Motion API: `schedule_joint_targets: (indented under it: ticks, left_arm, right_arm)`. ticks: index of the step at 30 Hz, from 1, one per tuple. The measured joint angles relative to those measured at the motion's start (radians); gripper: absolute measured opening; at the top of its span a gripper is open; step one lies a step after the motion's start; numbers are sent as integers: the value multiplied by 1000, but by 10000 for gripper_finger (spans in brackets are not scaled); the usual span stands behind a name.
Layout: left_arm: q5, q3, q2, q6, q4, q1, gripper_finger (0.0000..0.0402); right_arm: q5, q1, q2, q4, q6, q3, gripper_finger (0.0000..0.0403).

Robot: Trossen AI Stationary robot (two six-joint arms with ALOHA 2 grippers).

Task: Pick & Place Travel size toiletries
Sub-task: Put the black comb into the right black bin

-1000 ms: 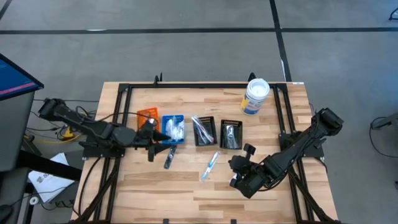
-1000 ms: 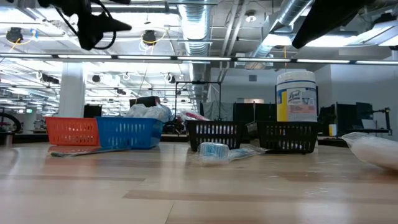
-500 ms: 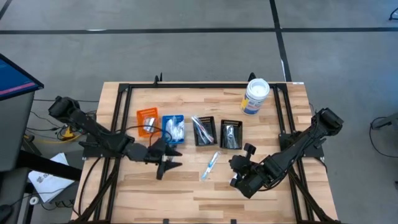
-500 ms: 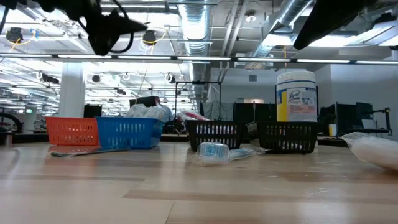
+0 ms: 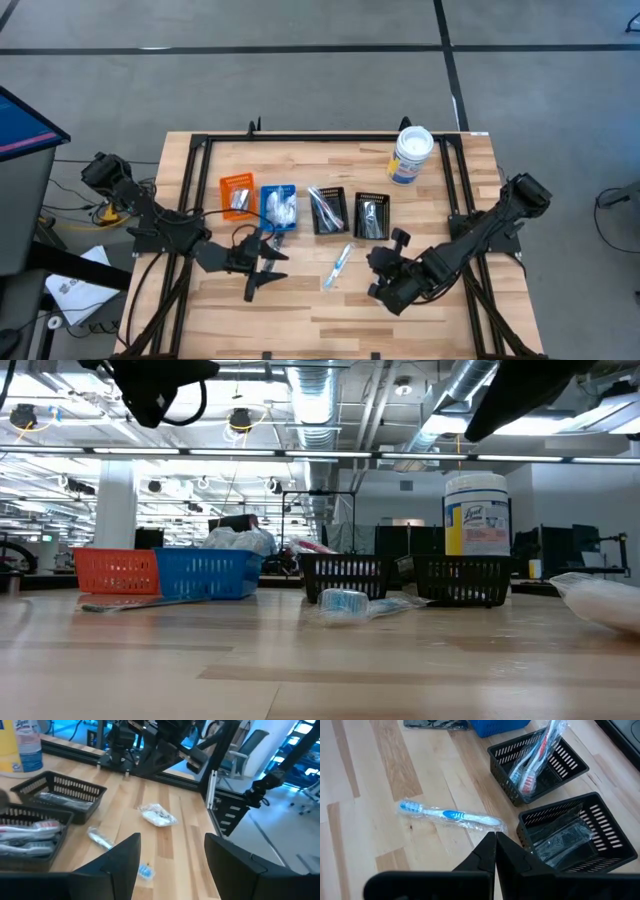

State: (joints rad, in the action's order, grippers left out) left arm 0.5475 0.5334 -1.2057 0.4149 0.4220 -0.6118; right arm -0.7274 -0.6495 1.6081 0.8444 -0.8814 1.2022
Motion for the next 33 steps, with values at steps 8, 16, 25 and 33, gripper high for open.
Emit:
schedule_joint_targets:
  ticks: [8, 16, 25, 33]
  left_arm:
    - [63, 0, 0, 38, -130, -5, 214]
    - [135, 0, 0, 145, -281, -4, 166]
    - [166, 0, 0, 245, -432, 37, 55]
    - [108, 0, -93, 312, -458, 67, 1]
  right_arm:
    - [1, 5, 0, 0, 0, 0, 0]
    - [1, 5, 0, 0, 0, 0, 0]
    - [1, 6, 0, -2, 0, 0, 0]
    - [1, 6, 0, 0, 1, 0, 0]
